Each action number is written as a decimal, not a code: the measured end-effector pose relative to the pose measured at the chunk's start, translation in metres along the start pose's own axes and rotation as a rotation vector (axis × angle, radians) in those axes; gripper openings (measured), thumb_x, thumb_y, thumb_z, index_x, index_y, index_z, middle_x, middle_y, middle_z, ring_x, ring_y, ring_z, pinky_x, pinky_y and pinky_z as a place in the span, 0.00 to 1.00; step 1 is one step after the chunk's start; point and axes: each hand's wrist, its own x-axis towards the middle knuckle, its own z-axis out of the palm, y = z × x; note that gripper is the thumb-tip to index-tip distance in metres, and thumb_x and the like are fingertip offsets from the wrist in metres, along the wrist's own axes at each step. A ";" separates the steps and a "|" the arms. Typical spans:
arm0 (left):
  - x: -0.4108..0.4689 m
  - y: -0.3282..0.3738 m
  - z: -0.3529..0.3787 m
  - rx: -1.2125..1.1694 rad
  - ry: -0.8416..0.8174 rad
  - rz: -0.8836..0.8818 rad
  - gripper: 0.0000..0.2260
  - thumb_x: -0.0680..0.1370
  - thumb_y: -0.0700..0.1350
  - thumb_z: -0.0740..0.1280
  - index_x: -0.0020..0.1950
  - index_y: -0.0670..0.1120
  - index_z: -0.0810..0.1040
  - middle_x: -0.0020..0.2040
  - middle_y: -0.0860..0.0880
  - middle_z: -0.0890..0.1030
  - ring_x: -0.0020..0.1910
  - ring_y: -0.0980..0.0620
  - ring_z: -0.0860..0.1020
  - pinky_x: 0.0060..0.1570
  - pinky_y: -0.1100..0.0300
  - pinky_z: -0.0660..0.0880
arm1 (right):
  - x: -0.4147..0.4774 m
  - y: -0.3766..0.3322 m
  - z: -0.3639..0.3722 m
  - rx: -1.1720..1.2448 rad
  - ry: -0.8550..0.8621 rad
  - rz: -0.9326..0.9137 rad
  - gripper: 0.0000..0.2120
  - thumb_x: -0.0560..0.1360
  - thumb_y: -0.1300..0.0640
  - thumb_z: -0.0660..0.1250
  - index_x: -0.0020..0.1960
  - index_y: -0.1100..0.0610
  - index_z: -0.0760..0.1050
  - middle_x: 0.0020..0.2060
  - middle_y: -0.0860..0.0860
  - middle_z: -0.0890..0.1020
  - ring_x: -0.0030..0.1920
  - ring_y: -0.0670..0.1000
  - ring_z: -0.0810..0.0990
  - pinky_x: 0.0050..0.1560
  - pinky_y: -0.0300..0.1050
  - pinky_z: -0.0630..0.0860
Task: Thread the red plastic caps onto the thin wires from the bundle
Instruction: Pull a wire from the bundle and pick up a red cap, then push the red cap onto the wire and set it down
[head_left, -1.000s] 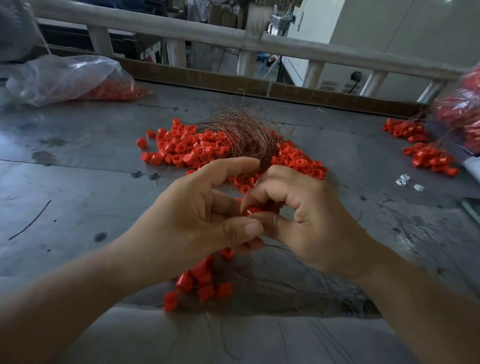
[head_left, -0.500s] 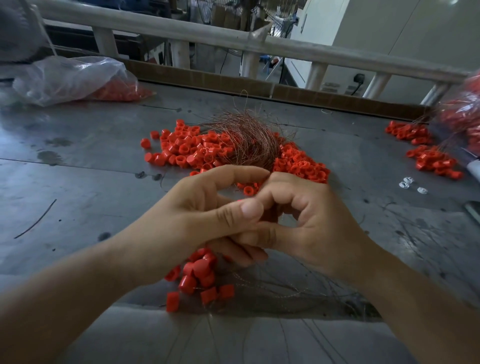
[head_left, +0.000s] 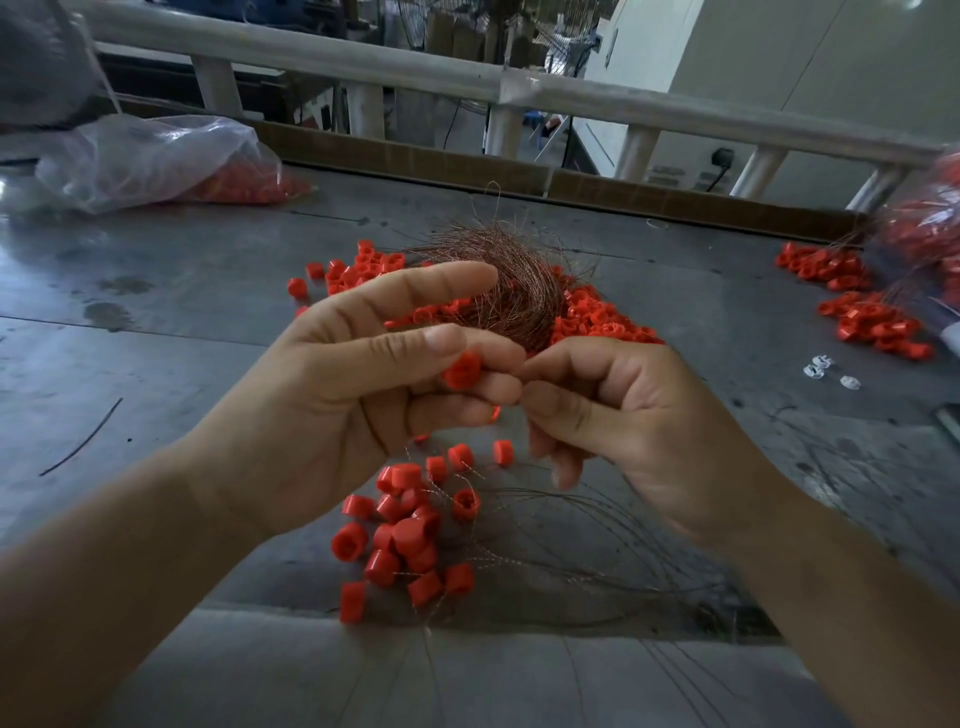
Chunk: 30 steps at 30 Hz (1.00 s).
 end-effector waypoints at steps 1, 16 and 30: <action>0.000 0.001 0.000 0.001 -0.007 0.010 0.16 0.64 0.41 0.70 0.52 0.44 0.82 0.41 0.43 0.84 0.36 0.51 0.83 0.34 0.64 0.78 | 0.000 -0.001 -0.001 0.007 0.015 0.001 0.05 0.66 0.55 0.65 0.39 0.55 0.78 0.25 0.49 0.77 0.23 0.45 0.72 0.23 0.36 0.71; 0.004 0.006 -0.023 1.128 0.296 -0.045 0.10 0.59 0.41 0.76 0.34 0.54 0.82 0.33 0.54 0.83 0.29 0.57 0.79 0.33 0.66 0.77 | 0.004 0.010 -0.015 -0.690 0.044 0.055 0.09 0.68 0.56 0.72 0.34 0.44 0.75 0.29 0.42 0.77 0.31 0.37 0.74 0.32 0.28 0.70; 0.010 -0.001 -0.038 1.261 0.367 -0.045 0.02 0.66 0.50 0.72 0.33 0.56 0.81 0.33 0.59 0.81 0.34 0.64 0.78 0.37 0.70 0.69 | 0.006 0.020 -0.017 -0.763 -0.062 0.084 0.05 0.68 0.49 0.72 0.35 0.44 0.76 0.32 0.44 0.79 0.35 0.37 0.76 0.35 0.28 0.70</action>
